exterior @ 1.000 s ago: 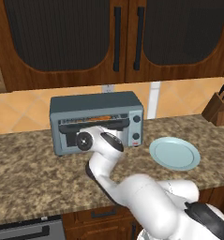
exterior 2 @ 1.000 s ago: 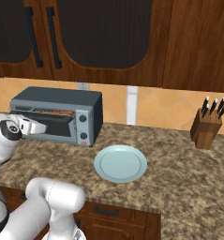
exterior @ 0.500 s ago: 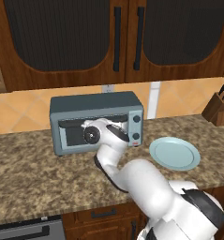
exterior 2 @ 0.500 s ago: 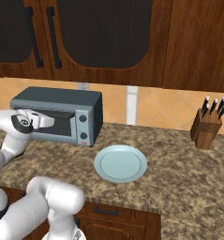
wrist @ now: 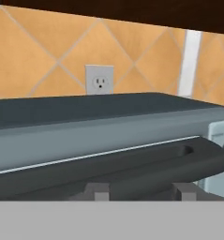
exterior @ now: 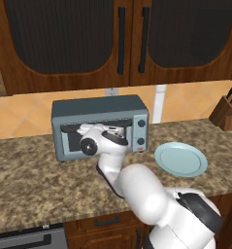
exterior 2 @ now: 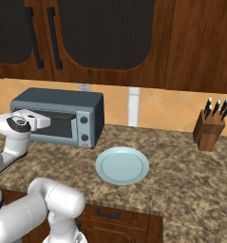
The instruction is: Pick up the kebab skewer and baguette bread, and place them inside the toaster oven. Close the toaster oven door and start by setting the timer.
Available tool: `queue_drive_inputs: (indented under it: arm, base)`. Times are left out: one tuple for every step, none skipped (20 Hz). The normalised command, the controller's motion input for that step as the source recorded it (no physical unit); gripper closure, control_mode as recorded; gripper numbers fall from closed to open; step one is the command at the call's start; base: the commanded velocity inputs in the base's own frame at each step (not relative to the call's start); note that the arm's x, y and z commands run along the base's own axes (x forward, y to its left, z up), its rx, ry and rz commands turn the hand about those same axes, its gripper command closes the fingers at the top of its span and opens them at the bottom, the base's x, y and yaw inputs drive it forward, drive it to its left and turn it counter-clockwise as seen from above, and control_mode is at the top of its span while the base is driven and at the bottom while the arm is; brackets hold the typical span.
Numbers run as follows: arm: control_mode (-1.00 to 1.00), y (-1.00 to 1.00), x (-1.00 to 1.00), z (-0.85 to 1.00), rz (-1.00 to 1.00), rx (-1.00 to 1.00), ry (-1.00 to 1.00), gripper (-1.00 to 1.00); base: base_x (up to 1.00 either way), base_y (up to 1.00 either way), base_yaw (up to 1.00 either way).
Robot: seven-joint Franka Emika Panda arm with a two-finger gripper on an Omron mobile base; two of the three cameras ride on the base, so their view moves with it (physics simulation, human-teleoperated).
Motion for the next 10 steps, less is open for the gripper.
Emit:
queue_drive_inputs:
  arm:
    - [-1.00, 0.00, -0.18, 0.00, 0.00, 0.00, 0.00, -1.00]
    - [-1.00, -0.01, -0.17, 0.00, -0.01, 0.00, 0.00, -1.00]
    - [-1.00, -0.04, -0.31, 0.00, -0.01, 0.00, 0.00, -1.00]
    - [-1.00, -0.06, -0.29, 0.00, -0.01, 0.00, 0.00, -1.00]
    - [-1.00, -0.04, -0.31, 0.00, -0.01, 0.00, 0.00, -1.00]
    - [-1.00, -0.02, -0.27, 0.00, -0.02, 0.00, 0.00, -1.00]
    - [-1.00, 0.00, -0.26, 0.00, -0.02, 0.00, 0.00, -1.00]
    - [-1.00, 0.00, -0.38, 0.00, -0.02, 0.00, 0.00, -1.00]
    - [-1.00, 0.00, -0.38, 0.00, -0.02, 0.00, 0.00, -1.00]
    - [-1.00, 0.00, -0.44, 0.00, -0.02, 0.00, 0.00, -1.00]
  base:
    - [0.00, 0.00, 0.00]
    - [0.00, 0.00, 0.00]
    - [0.00, 0.00, 0.00]
    - [0.00, 0.00, 0.00]
    - [0.00, 0.00, 0.00]
    - [0.00, 0.00, 0.00]
    - [0.00, 0.00, 0.00]
    - [0.00, 0.00, 0.00]
    - [0.00, 0.00, 0.00]
    - [0.00, 0.00, 0.00]
